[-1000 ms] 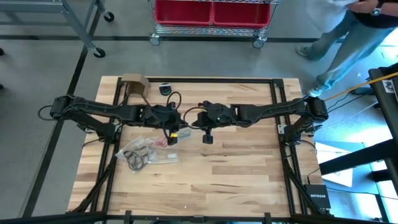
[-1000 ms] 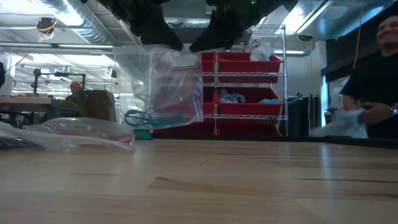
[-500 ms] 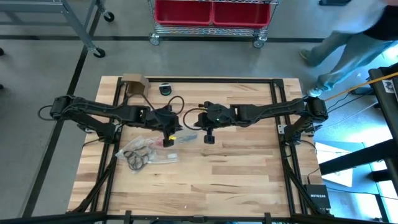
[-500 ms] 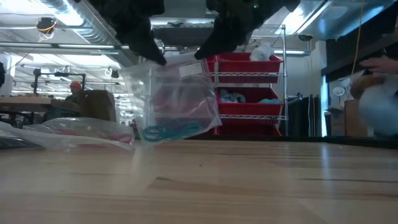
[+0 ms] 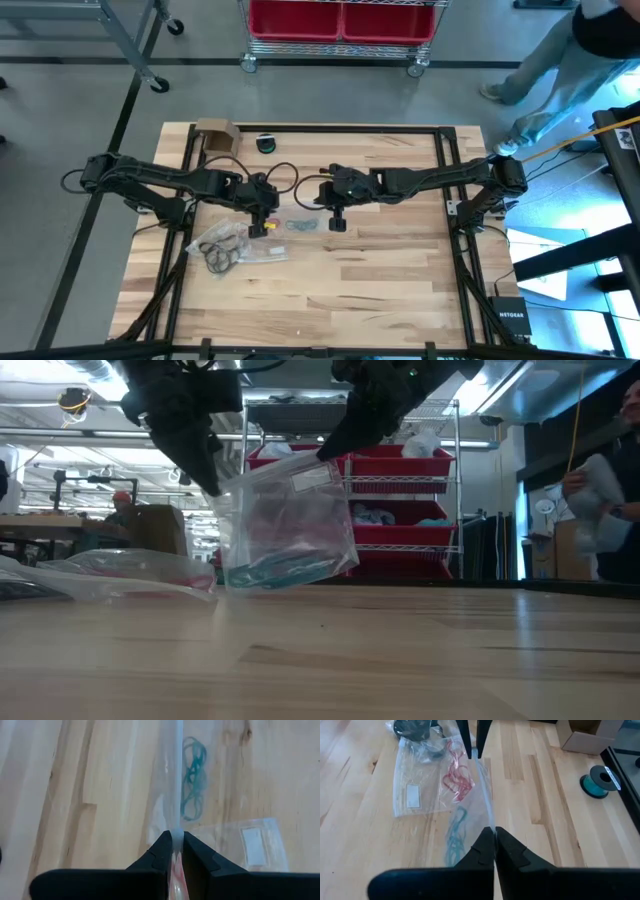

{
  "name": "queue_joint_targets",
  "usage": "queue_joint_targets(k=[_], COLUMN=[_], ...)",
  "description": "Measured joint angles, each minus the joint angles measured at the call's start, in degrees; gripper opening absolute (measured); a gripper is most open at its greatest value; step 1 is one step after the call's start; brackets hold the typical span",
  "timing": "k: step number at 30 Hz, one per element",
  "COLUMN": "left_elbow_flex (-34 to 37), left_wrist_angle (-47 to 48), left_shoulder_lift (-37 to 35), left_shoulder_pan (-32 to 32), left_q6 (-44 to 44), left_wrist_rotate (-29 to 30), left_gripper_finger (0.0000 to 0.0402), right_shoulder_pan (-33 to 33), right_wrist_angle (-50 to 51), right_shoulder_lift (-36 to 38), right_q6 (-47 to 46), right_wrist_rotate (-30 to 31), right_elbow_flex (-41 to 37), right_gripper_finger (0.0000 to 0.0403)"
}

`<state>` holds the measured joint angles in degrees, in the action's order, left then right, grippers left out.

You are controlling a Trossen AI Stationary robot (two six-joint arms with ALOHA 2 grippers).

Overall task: Sort rubber bands
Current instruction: Close the transparent zip bag, then return to Home Position

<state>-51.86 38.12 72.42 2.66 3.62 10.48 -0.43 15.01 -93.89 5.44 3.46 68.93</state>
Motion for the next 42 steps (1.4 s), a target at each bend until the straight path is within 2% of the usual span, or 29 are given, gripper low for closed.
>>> queue_joint_targets(k=[10, 15, 18, 21, 26, 30, 36, 39, 42], left_elbow_flex=[0.4, -0.5, -2.7, -5.9, -9.2, -8.3, -5.3, -3.1, -2.0], left_wrist_angle=[4.9, 3.5, 4.1, 4.3, 3.3, -0.8, -6.3, -11.2, -14.3], left_shoulder_lift=[0.1, 0.1, 0.0, -0.7, -3.9, -7.0, -10.1, -10.6, -10.6], left_shoulder_pan=[-0.2, -2.6, -4.4, -6.3, -9.8, -11.5, -12.0, -11.4, -11.2], left_q6=[-0.7, -1.0, -2.2, -5.5, -9.3, -11.0, -11.6, -12.0, -12.0], left_wrist_rotate=[-0.1, 0.1, 0.2, 0.2, 2.1, 2.4, 2.1, 0.7, -2.8], left_gripper_finger=[0.0041, 0.0073, 0.0107, 0.0140, 0.0178, 0.0186, 0.0169, 0.0158, 0.0145], right_shoulder_pan=[0.0, 0.0, 0.0, 0.0, 0.0, 0.0, 0.0, 0.0, 0.0], right_wrist_angle=[0.3, 0.3, 0.3, 0.9, 12.3, 20.4, 21.4, 21.3, 20.6], right_shoulder_lift=[0.0, 0.0, 0.2, 1.2, 2.7, 2.8, 2.6, 1.8, 1.9], right_q6=[0.0, -2.1, -2.2, -2.1, -0.5, 0.4, 0.9, 0.6, -2.2], right_wrist_rotate=[0.5, 3.9, 5.7, 8.1, 21.3, 26.0, 26.2, 23.4, 17.7], right_elbow_flex=[0.0, 0.0, 0.0, 0.4, 7.3, 13.2, 14.7, 14.7, 14.6], right_gripper_finger=[0.0000, 0.0012, 0.0038, 0.0080, 0.0157, 0.0191, 0.0201, 0.0202, 0.0202])
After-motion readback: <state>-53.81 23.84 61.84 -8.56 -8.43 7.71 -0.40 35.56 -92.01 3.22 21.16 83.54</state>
